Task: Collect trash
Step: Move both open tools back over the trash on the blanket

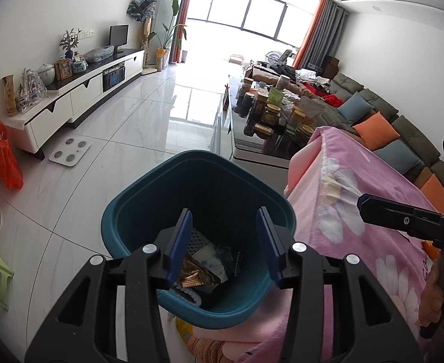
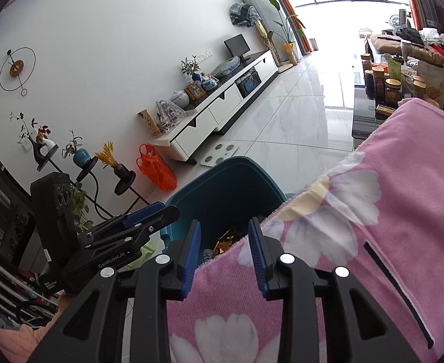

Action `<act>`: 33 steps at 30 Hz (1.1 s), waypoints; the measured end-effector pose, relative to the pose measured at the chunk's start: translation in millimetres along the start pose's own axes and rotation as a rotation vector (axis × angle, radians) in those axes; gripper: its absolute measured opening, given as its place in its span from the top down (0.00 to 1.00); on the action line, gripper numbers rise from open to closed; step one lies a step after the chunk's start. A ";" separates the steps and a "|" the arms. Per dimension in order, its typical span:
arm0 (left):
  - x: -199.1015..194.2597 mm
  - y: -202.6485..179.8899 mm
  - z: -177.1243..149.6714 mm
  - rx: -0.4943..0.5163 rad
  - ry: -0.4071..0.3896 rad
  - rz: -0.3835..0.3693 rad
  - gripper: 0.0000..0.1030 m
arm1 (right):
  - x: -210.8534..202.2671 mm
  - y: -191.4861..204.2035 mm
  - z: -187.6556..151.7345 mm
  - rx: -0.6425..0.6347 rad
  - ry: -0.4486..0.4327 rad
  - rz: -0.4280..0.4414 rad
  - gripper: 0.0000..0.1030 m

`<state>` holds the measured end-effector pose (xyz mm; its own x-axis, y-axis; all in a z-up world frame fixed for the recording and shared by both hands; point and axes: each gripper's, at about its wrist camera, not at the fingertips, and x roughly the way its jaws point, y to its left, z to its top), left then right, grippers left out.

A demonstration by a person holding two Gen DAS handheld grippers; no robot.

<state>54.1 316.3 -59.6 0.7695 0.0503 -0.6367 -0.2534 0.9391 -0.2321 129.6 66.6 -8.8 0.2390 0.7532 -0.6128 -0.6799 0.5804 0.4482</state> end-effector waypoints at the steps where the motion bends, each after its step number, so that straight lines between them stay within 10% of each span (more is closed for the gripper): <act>1: -6.0 -8.1 -1.2 0.014 -0.009 -0.019 0.55 | -9.9 -1.9 -3.4 -0.004 -0.017 -0.006 0.68; 18: -21.7 -197.7 -51.5 0.332 0.075 -0.399 0.49 | -194.5 -82.5 -105.3 0.198 -0.298 -0.286 0.61; 33: 32.4 -335.6 -74.6 0.501 0.259 -0.511 0.49 | -322.9 -171.8 -205.8 0.466 -0.441 -0.680 0.59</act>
<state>120.4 -22.6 -57.3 0.5417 -0.4559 -0.7062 0.4419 0.8691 -0.2221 26.6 -340.0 -21.8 0.7897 0.2006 -0.5798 0.0260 0.9333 0.3583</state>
